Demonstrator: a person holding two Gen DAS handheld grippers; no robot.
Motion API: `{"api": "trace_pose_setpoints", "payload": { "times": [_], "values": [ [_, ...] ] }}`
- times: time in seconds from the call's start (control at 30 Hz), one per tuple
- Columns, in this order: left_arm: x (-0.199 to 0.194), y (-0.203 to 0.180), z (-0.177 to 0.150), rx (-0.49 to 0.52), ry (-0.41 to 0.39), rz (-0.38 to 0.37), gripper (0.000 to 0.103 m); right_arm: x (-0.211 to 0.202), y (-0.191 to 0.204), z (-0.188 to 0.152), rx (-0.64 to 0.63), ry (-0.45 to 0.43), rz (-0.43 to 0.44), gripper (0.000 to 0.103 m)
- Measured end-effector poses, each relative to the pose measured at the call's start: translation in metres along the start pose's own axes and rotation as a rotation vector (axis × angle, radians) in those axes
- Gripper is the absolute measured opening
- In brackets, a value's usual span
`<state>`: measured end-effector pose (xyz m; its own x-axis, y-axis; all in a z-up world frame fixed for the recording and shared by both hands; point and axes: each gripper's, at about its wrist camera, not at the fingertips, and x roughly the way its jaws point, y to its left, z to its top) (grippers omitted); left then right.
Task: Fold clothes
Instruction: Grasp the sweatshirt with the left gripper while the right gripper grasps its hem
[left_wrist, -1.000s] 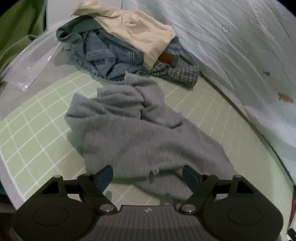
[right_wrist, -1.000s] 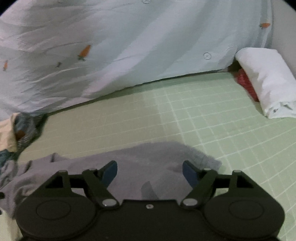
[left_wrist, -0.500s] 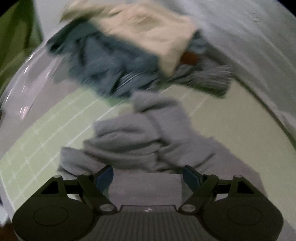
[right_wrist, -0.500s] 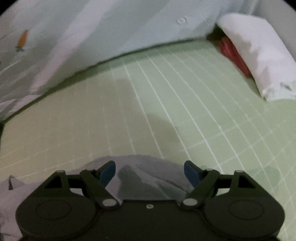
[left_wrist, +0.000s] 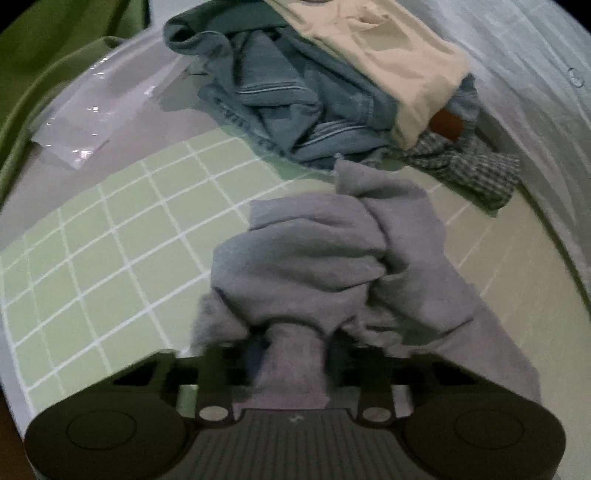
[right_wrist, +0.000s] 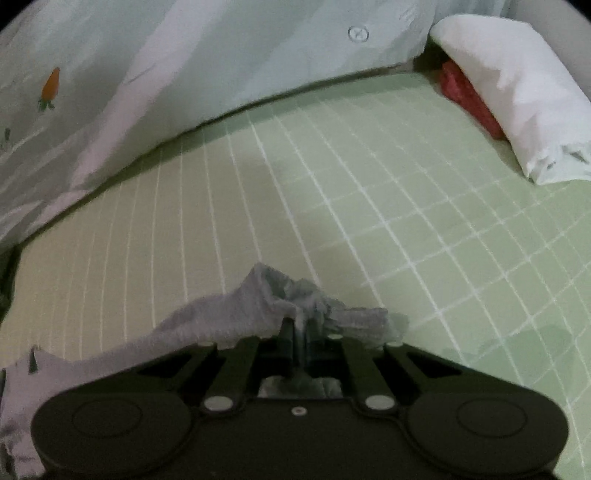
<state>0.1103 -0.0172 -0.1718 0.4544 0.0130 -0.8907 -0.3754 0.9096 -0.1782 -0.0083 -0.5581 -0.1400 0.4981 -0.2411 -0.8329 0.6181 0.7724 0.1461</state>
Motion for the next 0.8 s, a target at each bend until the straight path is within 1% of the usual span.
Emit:
{"api": "trace_pose_setpoints", "payload": {
  "times": [0.03, 0.13, 0.23, 0.3, 0.4, 0.47, 0.53, 0.6, 0.67, 0.7, 0.73, 0.8],
  "values": [
    [0.002, -0.004, 0.001, 0.008, -0.002, -0.006, 0.023, 0.002, 0.002, 0.005, -0.018, -0.007, -0.005, 0.004],
    [0.008, -0.022, 0.007, 0.011, -0.003, -0.045, 0.020, 0.013, 0.006, 0.026, -0.067, -0.037, -0.006, 0.003],
    [0.021, -0.055, 0.022, 0.027, 0.000, -0.112, 0.018, 0.027, 0.009, 0.063, -0.083, -0.108, -0.032, 0.002],
    [0.030, -0.087, 0.038, 0.057, -0.007, -0.172, 0.017, 0.029, 0.011, 0.097, -0.073, -0.178, -0.051, 0.002],
    [0.028, -0.137, 0.066, 0.077, -0.059, -0.233, 0.016, 0.019, 0.014, 0.147, -0.067, -0.300, -0.072, 0.002],
    [0.015, -0.164, 0.084, 0.080, -0.102, -0.291, 0.015, -0.003, 0.015, 0.176, -0.063, -0.402, -0.077, 0.002],
    [-0.008, -0.179, 0.097, 0.088, -0.160, -0.355, 0.015, -0.034, 0.012, 0.192, -0.054, -0.505, -0.078, 0.002],
    [-0.037, -0.176, 0.102, 0.083, -0.209, -0.418, 0.015, -0.070, 0.002, 0.193, -0.023, -0.594, -0.066, 0.002],
    [-0.066, -0.160, 0.098, 0.070, -0.244, -0.470, 0.015, -0.105, -0.014, 0.180, 0.024, -0.655, -0.040, 0.002],
    [-0.079, -0.148, 0.094, 0.067, -0.258, -0.486, 0.015, -0.118, -0.021, 0.168, 0.045, -0.670, -0.031, 0.002],
    [-0.090, -0.132, 0.087, 0.065, -0.269, -0.492, 0.015, -0.127, -0.029, 0.151, 0.056, -0.666, -0.035, 0.002],
    [-0.101, -0.097, 0.065, 0.056, -0.263, -0.471, 0.015, -0.143, -0.044, 0.115, 0.076, -0.653, -0.044, 0.002]
  ]
}}
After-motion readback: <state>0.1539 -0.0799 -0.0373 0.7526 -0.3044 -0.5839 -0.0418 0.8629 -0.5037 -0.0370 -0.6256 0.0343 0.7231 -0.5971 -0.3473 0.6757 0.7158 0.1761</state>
